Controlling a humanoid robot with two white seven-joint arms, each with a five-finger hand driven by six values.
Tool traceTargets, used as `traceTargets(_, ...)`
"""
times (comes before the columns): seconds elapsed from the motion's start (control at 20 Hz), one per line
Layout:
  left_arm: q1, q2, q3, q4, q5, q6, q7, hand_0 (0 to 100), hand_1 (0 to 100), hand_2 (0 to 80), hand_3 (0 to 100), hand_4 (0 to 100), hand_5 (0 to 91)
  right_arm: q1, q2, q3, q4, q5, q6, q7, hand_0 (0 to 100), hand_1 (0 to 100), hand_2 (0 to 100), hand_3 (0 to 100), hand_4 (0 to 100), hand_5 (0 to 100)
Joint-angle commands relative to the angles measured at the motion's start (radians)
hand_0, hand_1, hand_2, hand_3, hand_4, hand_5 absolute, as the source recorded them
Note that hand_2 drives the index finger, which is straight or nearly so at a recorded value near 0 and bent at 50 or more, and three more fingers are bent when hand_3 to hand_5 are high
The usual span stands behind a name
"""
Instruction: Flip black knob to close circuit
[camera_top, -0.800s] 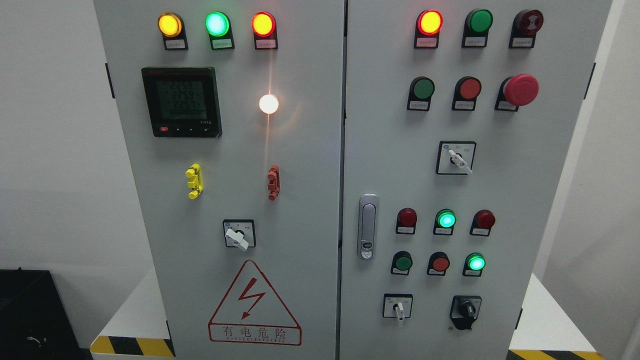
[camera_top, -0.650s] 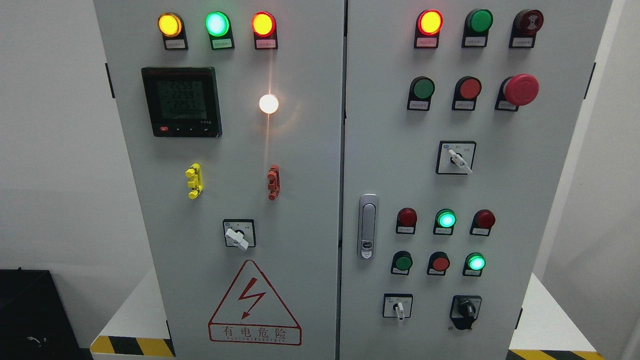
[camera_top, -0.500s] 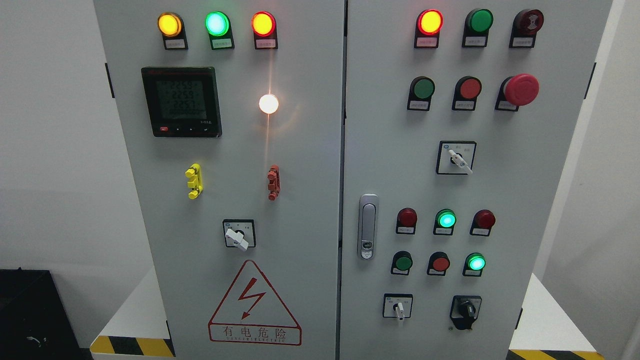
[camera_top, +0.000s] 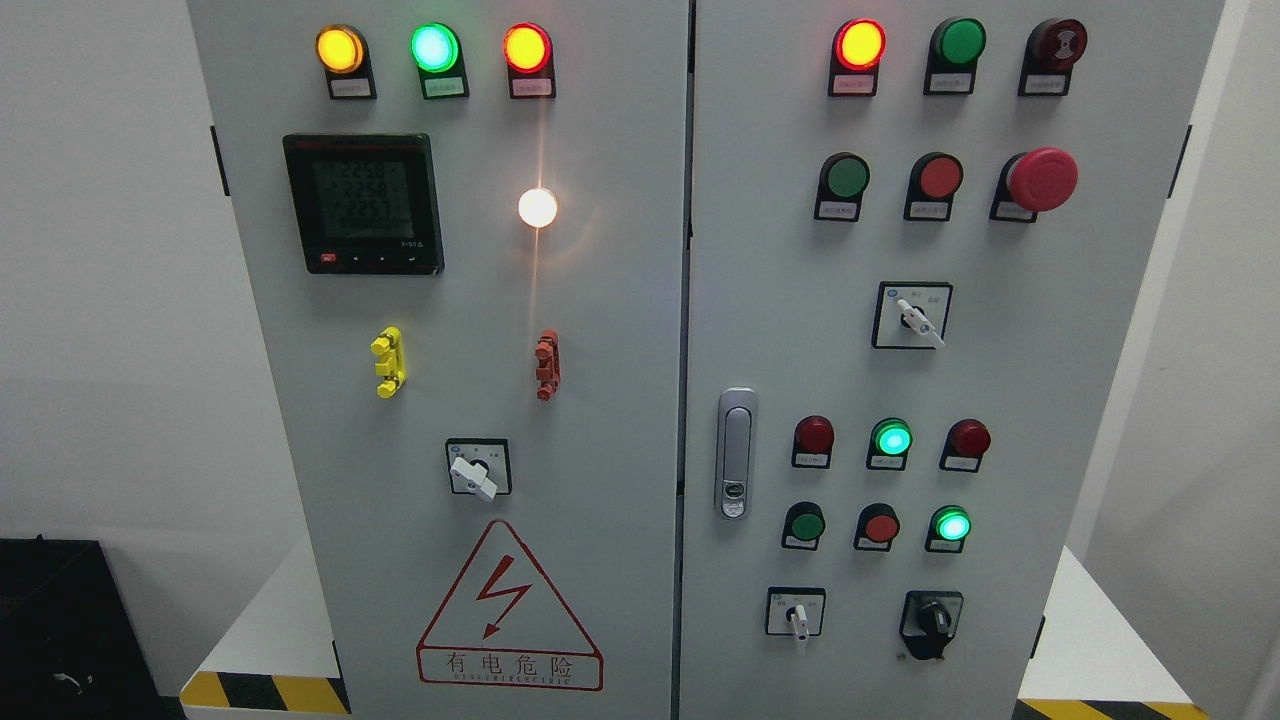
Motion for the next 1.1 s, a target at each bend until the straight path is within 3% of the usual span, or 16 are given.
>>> traceTargets(0.0, 0.000, 0.000, 0.000, 0.000, 0.000, 0.000, 0.001, 12, 56, 0.0, 0, 0, 0.0, 0.017, -0.001, -0.004, -0.299, 0.244, 0.026, -0.006, 0, 7, 9, 9, 6, 0)
traceTargets(0.05, 0.000, 0.000, 0.000, 0.000, 0.000, 0.000, 0.001, 12, 56, 0.0, 0, 0, 0.0, 0.017, -0.004, -0.004, -0.335, 0.295, 0.028, -0.006, 0, 7, 12, 12, 10, 0)
traceTargets(0.1, 0.000, 0.000, 0.000, 0.000, 0.000, 0.000, 0.001, 12, 56, 0.0, 0, 0, 0.0, 0.017, -0.005, -0.012, -0.374, 0.346, 0.028, -0.006, 0, 8, 21, 25, 23, 10)
traceTargets(0.15, 0.000, 0.000, 0.000, 0.000, 0.000, 0.000, 0.001, 12, 56, 0.0, 0, 0, 0.0, 0.017, -0.005, -0.033, -0.417, 0.399, 0.028, -0.008, 0, 8, 26, 33, 30, 18)
traceTargets(0.2, 0.000, 0.000, 0.000, 0.000, 0.000, 0.000, 0.001, 12, 56, 0.0, 0, 0, 0.0, 0.017, -0.001, -0.062, -0.460, 0.459, 0.026, -0.008, 0, 8, 27, 36, 31, 19)
traceTargets(0.3, 0.000, 0.000, 0.000, 0.000, 0.000, 0.000, 0.001, 12, 56, 0.0, 0, 0, 0.0, 0.017, 0.002, -0.110, -0.540, 0.577, 0.023, -0.006, 0, 2, 45, 53, 42, 26)
traceTargets(0.35, 0.000, 0.000, 0.000, 0.000, 0.000, 0.000, 0.001, 12, 56, 0.0, 0, 0, 0.0, 0.017, 0.001, -0.122, -0.582, 0.623, 0.022, -0.006, 0, 0, 48, 56, 45, 29)
traceTargets(0.45, 0.000, 0.000, 0.000, 0.000, 0.000, 0.000, 0.001, 12, 56, 0.0, 0, 0, 0.0, 0.017, 0.002, -0.127, -0.677, 0.699, 0.022, -0.006, 0, 0, 62, 72, 58, 43)
traceTargets(0.6, 0.000, 0.000, 0.000, 0.000, 0.000, 0.000, 0.001, 12, 56, 0.0, 0, 0, 0.0, 0.017, 0.002, -0.131, -0.805, 0.774, 0.023, -0.009, 0, 0, 71, 81, 66, 57)
traceTargets(0.75, 0.000, 0.000, 0.000, 0.000, 0.000, 0.000, 0.001, 12, 56, 0.0, 0, 0, 0.0, 0.017, 0.002, -0.133, -0.914, 0.886, 0.023, -0.052, 0, 0, 81, 91, 77, 72)
traceTargets(1.05, 0.000, 0.000, 0.000, 0.000, 0.000, 0.000, 0.001, 12, 56, 0.0, 0, 0, 0.0, 0.017, 0.002, -0.135, -1.113, 0.956, 0.026, -0.046, 0, 0, 89, 100, 89, 87)
